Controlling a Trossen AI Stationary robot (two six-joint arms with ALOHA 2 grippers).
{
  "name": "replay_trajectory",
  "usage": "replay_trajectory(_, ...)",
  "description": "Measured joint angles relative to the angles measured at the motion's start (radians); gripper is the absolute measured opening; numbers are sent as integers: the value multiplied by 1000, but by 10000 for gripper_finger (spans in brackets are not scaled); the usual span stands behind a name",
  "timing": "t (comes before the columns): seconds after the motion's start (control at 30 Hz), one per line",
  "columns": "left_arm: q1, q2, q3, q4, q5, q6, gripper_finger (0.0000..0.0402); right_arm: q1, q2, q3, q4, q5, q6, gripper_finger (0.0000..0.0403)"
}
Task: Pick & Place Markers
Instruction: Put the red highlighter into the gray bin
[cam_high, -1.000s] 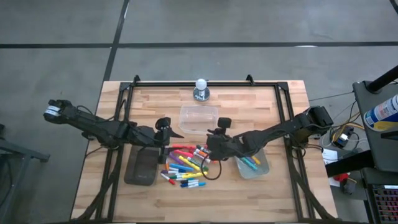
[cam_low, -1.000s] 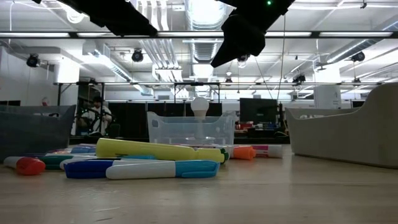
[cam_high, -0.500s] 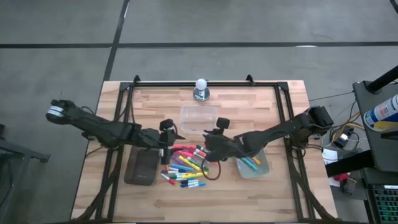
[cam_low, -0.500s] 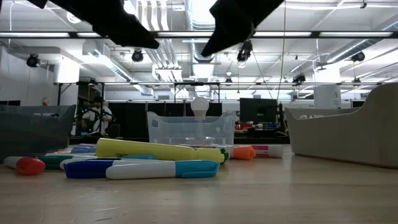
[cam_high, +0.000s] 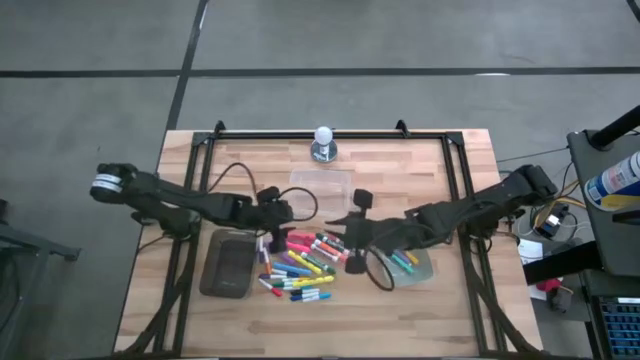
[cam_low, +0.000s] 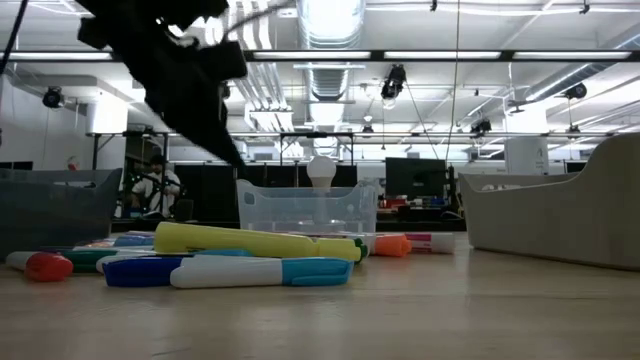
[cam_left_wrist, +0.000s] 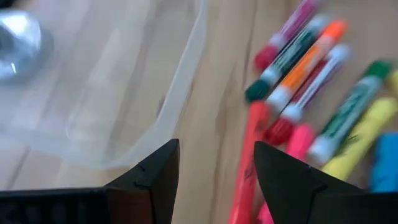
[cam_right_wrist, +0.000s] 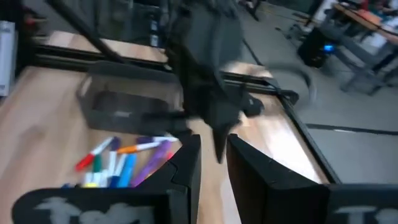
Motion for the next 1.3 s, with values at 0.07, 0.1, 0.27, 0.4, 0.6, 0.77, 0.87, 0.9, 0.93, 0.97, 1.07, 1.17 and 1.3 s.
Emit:
replay_trajectory(0.07,1,37,10,-28,-1,-6,199,18,-2,-2,-6,-1,-9,68)
replay_trajectory(0.1,1,52,15,-35,4,-2,199,28,-3,-2,-8,-1,-9,68)
replay_trajectory(0.27,2,114,38,-45,33,12,199,68,-7,-3,-5,-1,-10,68)
replay_trajectory(0.4,4,152,54,-41,34,17,199,81,-7,-3,-5,-1,-13,68)
replay_trajectory(0.6,5,193,56,-37,70,8,199,83,-7,-3,0,0,6,68)
replay_trajectory(0.77,5,210,56,-20,81,17,199,83,-7,-3,1,0,21,68)
replay_trajectory(0.87,5,218,56,1,82,17,199,83,-7,-3,1,0,21,68)
replay_trajectory(0.9,5,222,56,8,82,17,199,83,-7,-3,1,0,21,68)
replay_trajectory(0.93,5,229,56,14,82,17,199,83,-7,-3,1,0,21,68)
replay_trajectory(0.97,5,235,56,20,82,18,199,83,-7,-3,1,0,20,68)
replay_trajectory(1.07,5,252,56,19,82,28,199,83,-7,-3,1,1,17,68)
replay_trajectory(1.17,6,256,56,22,82,28,199,83,-7,-3,1,1,16,68)
replay_trajectory(1.3,6,260,56,25,82,28,199,83,-7,-4,1,1,16,68)
